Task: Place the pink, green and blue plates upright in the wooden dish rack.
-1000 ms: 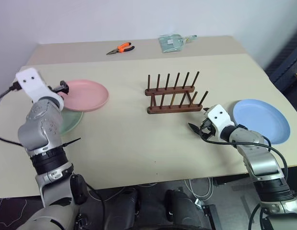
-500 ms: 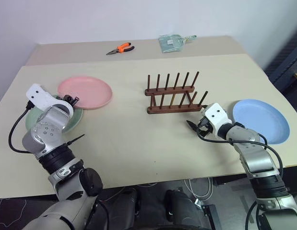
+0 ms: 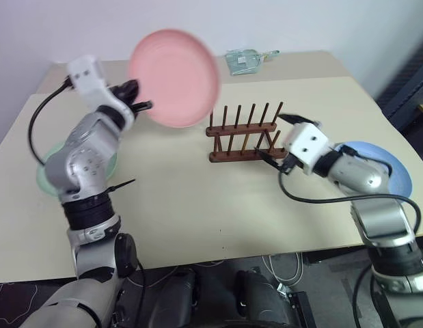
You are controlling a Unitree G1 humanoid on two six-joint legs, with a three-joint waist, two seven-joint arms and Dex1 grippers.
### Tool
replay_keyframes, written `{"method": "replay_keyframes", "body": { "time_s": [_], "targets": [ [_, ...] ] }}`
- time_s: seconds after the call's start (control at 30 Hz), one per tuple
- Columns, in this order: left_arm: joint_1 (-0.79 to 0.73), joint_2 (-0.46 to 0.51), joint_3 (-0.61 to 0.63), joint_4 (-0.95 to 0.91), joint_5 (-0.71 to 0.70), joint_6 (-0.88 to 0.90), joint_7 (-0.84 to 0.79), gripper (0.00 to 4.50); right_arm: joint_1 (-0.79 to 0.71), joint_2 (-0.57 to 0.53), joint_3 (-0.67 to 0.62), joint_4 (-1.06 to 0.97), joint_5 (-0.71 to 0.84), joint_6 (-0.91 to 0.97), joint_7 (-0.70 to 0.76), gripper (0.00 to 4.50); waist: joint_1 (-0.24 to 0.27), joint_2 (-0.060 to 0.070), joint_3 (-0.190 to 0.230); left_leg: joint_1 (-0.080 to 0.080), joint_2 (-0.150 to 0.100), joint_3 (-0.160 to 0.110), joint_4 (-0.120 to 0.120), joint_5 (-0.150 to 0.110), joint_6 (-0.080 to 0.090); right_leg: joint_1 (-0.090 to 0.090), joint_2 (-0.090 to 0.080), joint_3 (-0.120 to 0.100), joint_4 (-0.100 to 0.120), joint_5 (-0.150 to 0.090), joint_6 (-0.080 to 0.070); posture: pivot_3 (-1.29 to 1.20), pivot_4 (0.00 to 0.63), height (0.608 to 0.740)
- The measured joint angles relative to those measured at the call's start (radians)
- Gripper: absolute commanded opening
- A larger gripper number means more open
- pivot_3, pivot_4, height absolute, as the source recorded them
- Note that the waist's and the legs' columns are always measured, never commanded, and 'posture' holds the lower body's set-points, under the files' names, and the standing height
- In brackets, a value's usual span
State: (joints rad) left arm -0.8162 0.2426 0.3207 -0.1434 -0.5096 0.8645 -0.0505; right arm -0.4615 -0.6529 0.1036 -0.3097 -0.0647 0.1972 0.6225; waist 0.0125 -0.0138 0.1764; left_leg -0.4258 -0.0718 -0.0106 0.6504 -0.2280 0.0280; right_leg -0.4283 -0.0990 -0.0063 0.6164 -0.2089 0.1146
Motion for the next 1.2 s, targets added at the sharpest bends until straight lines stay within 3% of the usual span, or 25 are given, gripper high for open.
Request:
{"method": "replay_keyframes", "body": {
  "time_s": [0.1,0.2,0.23,0.3,0.53,0.57,0.67,0.77,0.8,0.9,1.0,1.07,1.2],
  "targets": [
    [-0.045,-0.004,-0.126,-0.011,0.034,-0.010,-0.033,0.07,-0.101,0.003,0.101,0.020,-0.116,-0.066,-0.001,4.50,0.000,0.000,0.000,0.000,0.000,0.000,-0.001,0.001,0.001,0.000,0.000,0.000,-0.001,0.000,0.000,0.00,0.150,0.719],
    [-0.062,-0.057,-0.170,-0.015,0.039,-0.009,-0.031,0.07,-0.142,0.009,0.183,0.071,-0.231,-0.119,-0.017,4.50,0.000,0.000,0.000,0.000,0.000,0.000,-0.001,0.002,0.002,0.000,0.000,0.000,-0.001,0.000,0.000,0.00,0.150,0.719],
    [-0.063,-0.070,-0.174,-0.018,0.038,-0.005,-0.028,0.02,-0.145,0.014,0.200,0.097,-0.271,-0.128,-0.033,4.26,0.000,0.000,0.000,0.000,0.000,0.000,-0.001,0.002,0.002,0.000,0.000,0.000,-0.001,0.000,0.000,0.00,0.150,0.719],
    [-0.063,-0.093,-0.179,-0.027,0.035,0.005,-0.026,0.00,-0.150,0.014,0.221,0.153,-0.348,-0.154,-0.071,3.65,0.000,0.000,0.000,0.000,0.000,0.000,-0.001,0.002,0.001,0.000,0.000,0.000,-0.001,0.000,0.000,0.00,0.150,0.719],
    [-0.062,-0.144,-0.146,-0.046,0.010,0.051,0.012,0.00,-0.140,-0.010,0.221,0.220,-0.502,-0.226,-0.178,0.10,-0.002,0.000,0.000,0.000,0.000,0.000,-0.001,0.002,0.001,0.000,0.000,0.000,-0.001,0.000,0.000,0.00,0.150,0.719],
    [-0.062,-0.148,-0.134,-0.046,-0.001,0.056,0.012,0.00,-0.137,-0.011,0.220,0.220,-0.513,-0.235,-0.187,0.04,-0.002,0.000,0.000,0.000,0.000,0.000,-0.001,0.002,0.001,0.000,0.000,0.000,-0.001,0.000,0.000,0.00,0.150,0.719],
    [-0.062,-0.178,-0.089,-0.047,-0.050,0.067,0.013,1.07,-0.126,-0.011,0.212,0.219,-0.533,-0.253,-0.207,0.00,0.000,0.000,0.000,0.000,0.000,0.000,0.000,0.002,0.001,0.000,0.000,0.000,-0.001,0.000,0.000,0.00,0.150,0.719],
    [-0.063,-0.198,-0.043,-0.044,-0.087,0.041,0.035,2.59,-0.113,-0.010,0.177,0.219,-0.532,-0.251,-0.222,0.00,0.001,0.000,0.000,0.000,0.000,0.000,0.000,0.002,0.001,0.000,0.000,0.000,-0.001,0.000,0.000,0.00,0.150,0.719],
    [-0.064,-0.183,-0.034,-0.037,-0.081,0.020,0.039,3.04,-0.107,-0.009,0.154,0.217,-0.515,-0.250,-0.222,0.00,0.000,0.000,0.000,0.000,0.000,0.000,0.000,0.002,0.001,0.000,0.000,0.000,-0.001,0.000,0.000,0.00,0.150,0.719],
    [-0.063,-0.050,-0.050,0.017,0.017,-0.079,0.024,3.04,-0.069,0.028,0.035,0.181,-0.358,-0.214,-0.199,0.00,-0.006,0.000,0.000,0.000,0.001,0.000,-0.002,0.003,0.000,-0.001,0.002,0.001,0.000,0.000,0.000,0.00,0.150,0.719],
    [-0.016,0.090,-0.098,0.066,0.125,-0.198,-0.048,3.04,-0.037,0.105,-0.116,0.095,-0.060,-0.083,-0.112,0.00,-0.006,0.000,0.000,0.000,0.001,0.000,-0.003,0.003,0.000,-0.001,0.002,0.001,0.000,0.000,0.000,0.00,0.150,0.719],
    [0.052,0.155,-0.140,0.093,0.164,-0.266,-0.133,3.04,-0.030,0.130,-0.207,0.021,0.162,0.037,-0.049,0.00,-0.005,0.001,0.000,0.000,0.001,0.000,-0.003,0.000,0.006,0.000,0.001,0.001,0.000,0.000,0.000,0.00,0.150,0.719],
    [0.294,0.302,-0.272,0.035,0.153,-0.377,-0.481,3.04,-0.043,0.104,-0.395,-0.037,0.567,0.293,0.045,0.00,-0.001,0.001,0.000,0.000,0.001,0.000,-0.002,-0.005,0.007,0.000,-0.005,0.002,-0.002,-0.001,-0.003,0.00,0.150,0.719]
  ]
}}
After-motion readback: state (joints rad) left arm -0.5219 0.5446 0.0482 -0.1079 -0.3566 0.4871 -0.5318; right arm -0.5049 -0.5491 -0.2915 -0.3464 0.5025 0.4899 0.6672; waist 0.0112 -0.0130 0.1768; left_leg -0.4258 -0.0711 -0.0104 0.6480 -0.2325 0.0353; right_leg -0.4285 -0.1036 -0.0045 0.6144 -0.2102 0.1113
